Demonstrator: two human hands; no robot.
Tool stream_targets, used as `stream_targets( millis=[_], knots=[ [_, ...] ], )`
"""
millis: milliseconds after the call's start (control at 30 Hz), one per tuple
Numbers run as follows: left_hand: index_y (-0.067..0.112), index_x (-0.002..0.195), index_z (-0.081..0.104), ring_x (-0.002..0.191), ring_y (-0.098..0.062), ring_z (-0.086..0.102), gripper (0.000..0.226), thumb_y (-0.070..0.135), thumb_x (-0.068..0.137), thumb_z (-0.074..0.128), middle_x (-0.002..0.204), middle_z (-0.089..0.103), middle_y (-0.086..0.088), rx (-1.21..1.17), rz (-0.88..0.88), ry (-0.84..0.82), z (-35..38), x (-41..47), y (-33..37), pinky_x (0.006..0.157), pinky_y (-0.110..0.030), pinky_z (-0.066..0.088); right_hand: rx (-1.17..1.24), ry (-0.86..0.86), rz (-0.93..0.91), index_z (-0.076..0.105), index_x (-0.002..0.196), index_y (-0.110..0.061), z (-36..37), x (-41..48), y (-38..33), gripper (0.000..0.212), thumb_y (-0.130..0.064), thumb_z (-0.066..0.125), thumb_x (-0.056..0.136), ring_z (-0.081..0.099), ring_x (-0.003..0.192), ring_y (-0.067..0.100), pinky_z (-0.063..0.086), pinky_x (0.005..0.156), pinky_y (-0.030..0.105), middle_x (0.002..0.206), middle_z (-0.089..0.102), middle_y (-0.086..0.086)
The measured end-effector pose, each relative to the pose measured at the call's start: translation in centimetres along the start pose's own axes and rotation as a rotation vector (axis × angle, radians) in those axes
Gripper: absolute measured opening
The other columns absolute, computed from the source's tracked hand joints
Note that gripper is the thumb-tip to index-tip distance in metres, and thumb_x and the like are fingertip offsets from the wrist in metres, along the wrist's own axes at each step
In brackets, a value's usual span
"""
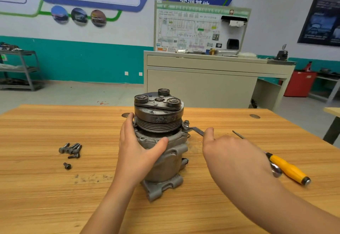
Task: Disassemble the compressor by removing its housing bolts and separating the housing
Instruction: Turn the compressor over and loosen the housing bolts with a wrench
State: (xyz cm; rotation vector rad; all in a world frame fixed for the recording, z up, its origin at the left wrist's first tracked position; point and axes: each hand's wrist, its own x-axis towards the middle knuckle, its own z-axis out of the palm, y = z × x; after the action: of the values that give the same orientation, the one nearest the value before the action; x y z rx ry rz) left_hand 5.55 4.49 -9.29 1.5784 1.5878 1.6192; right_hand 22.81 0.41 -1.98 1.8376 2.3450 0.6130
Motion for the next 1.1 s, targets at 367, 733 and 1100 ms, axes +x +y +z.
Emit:
stream_targets(
  millis=[367,733,1100],
  knots=[
    [0.030,0.147,0.016,0.138,-0.013,0.023,0.100,0.046,0.067,0.073,0.151,0.022,0.007,0.008,0.005,0.026,0.4,-0.1,0.0,0.112,-0.039,0.026,-0.093,-0.086,-0.088,-0.006,0.138,0.015,-1.3,-0.1,-1.7,0.057,0.008,0.023,0.090,0.057,0.094,0.030,0.025,0.043,0.030,0.120,0.045,0.025],
    [0.027,0.146,0.020,0.135,-0.011,0.025,0.097,0.048,0.068,0.074,0.147,0.027,0.008,-0.048,0.028,0.057,0.8,-0.2,-0.4,0.109,-0.033,0.026,-0.069,-0.103,-0.006,-0.002,0.141,0.011,-2.0,-0.4,-1.5,0.063,0.008,0.034,0.089,0.027,0.057,0.013,0.024,0.039,0.028,0.116,0.050,0.021],
    [0.030,0.149,0.007,0.140,-0.013,0.022,0.106,0.048,0.066,0.071,0.154,0.020,0.007,-0.008,0.035,0.044,0.5,-0.1,-0.3,0.106,-0.029,0.024,-0.181,-0.008,-0.116,-0.007,0.143,0.002,0.1,-0.6,0.6,0.065,0.005,0.032,0.091,0.027,0.046,0.016,0.020,0.036,0.028,0.067,0.028,0.006]
  ],
)
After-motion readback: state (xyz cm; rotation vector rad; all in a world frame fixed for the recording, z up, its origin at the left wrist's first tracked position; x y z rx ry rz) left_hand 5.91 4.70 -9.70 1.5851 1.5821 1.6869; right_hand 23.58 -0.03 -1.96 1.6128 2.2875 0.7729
